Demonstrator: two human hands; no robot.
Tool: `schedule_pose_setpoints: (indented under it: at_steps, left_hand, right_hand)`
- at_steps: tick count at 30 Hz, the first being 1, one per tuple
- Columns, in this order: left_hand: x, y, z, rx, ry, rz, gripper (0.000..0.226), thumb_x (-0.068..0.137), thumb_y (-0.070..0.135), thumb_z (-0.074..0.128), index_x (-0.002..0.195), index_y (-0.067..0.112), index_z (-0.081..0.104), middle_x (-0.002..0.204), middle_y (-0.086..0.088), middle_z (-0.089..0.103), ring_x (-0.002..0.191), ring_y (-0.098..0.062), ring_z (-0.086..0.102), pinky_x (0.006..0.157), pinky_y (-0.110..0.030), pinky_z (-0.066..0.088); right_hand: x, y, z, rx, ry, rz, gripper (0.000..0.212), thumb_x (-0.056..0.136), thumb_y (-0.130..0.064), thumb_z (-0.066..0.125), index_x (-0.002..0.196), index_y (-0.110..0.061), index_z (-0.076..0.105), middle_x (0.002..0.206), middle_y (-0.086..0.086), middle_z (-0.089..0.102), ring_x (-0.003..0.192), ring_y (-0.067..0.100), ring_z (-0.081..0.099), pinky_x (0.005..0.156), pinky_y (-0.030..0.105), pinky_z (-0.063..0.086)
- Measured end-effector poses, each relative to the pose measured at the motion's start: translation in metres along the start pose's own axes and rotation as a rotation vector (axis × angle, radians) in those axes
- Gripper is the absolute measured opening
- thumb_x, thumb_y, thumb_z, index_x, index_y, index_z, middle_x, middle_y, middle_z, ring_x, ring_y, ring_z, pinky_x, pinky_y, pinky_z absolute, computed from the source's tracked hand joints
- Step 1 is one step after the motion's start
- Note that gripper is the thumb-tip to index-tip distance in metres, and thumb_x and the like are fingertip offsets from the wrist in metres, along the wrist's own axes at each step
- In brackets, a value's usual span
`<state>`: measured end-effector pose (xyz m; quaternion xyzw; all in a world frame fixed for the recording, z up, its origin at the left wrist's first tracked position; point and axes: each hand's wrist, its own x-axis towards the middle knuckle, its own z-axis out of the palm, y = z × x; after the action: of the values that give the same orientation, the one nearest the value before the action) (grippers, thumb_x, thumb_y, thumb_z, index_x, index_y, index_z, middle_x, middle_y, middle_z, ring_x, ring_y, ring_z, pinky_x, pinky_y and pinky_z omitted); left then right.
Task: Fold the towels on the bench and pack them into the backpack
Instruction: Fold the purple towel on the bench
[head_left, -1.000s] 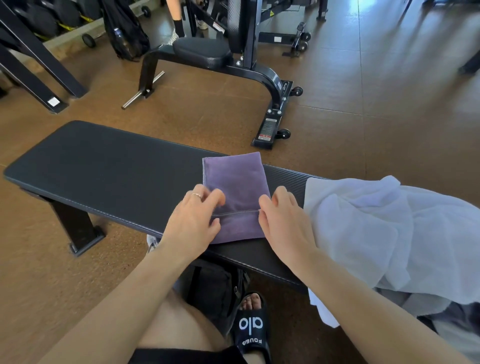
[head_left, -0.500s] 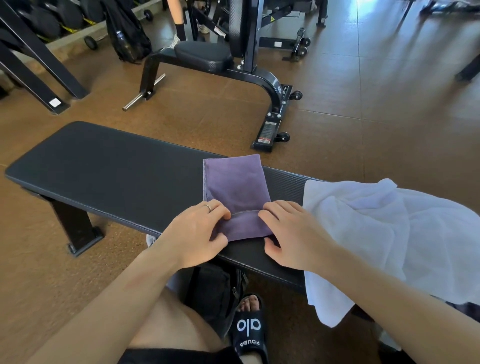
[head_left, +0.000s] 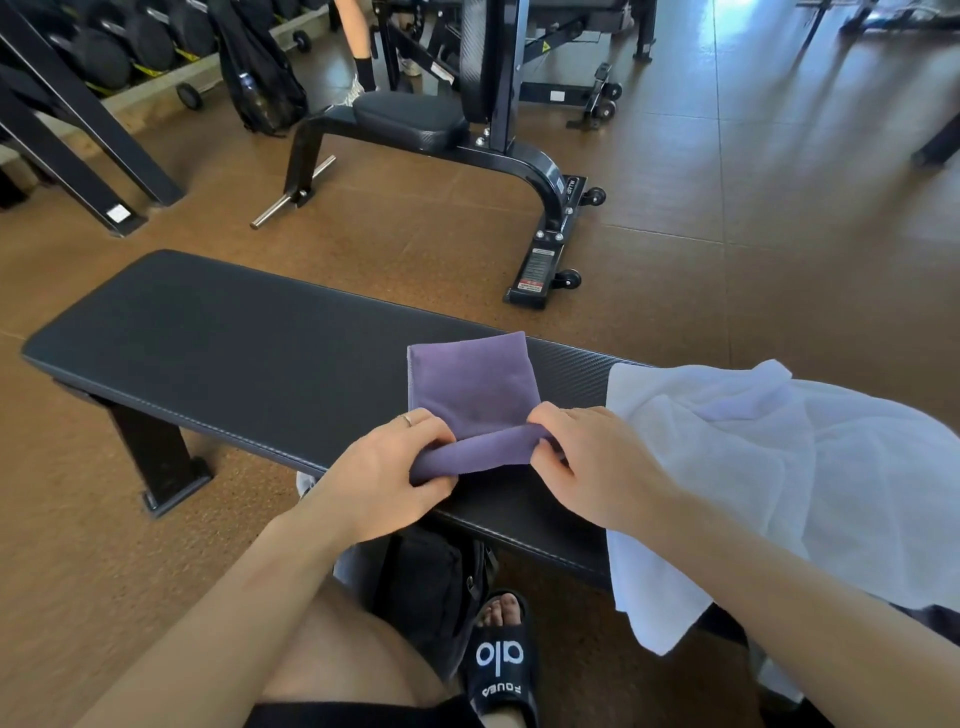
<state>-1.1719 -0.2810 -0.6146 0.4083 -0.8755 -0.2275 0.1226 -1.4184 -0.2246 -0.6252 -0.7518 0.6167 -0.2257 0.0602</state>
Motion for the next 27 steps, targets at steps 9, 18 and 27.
schedule_pose_setpoints:
  at_steps: [9,18,27]
  left_hand:
    - [0.004,-0.008,-0.003,-0.382,0.169,-0.339,0.002,0.095,0.029,0.065,0.093,0.03,0.065,0.084,0.008,0.068,0.079,-0.008,0.063,0.071,-0.026,0.05]
    - [0.015,-0.011,0.003,-0.25,0.175,-0.518,0.018,0.097,0.043,0.059,0.098,0.025,0.056,0.085,0.005,0.07,0.084,-0.011,0.065,0.07,-0.029,0.052]
    - [0.018,-0.003,0.0,0.101,0.275,-0.438,0.036,0.089,0.044,0.067,0.101,0.023,0.041,0.086,0.005,0.055,0.074,-0.016,0.057,0.064,-0.034,0.05]
  right_hand:
    - [0.015,0.001,0.003,0.238,-0.094,0.361,0.022,0.101,-0.046,0.037,0.109,-0.027,0.045,0.087,0.0,0.065,0.079,0.024,0.065,0.074,0.043,0.054]
    - [0.035,-0.005,0.025,-0.066,-0.114,0.466,0.031,0.104,-0.046,0.032,0.116,-0.02,0.045,0.097,0.004,0.067,0.088,0.023,0.065,0.081,0.036,0.052]
    - [0.038,-0.006,0.031,-0.163,-0.01,0.351,0.022,0.103,-0.035,0.041,0.119,-0.019,0.04,0.099,0.003,0.047,0.076,0.02,0.062,0.068,0.036,0.057]
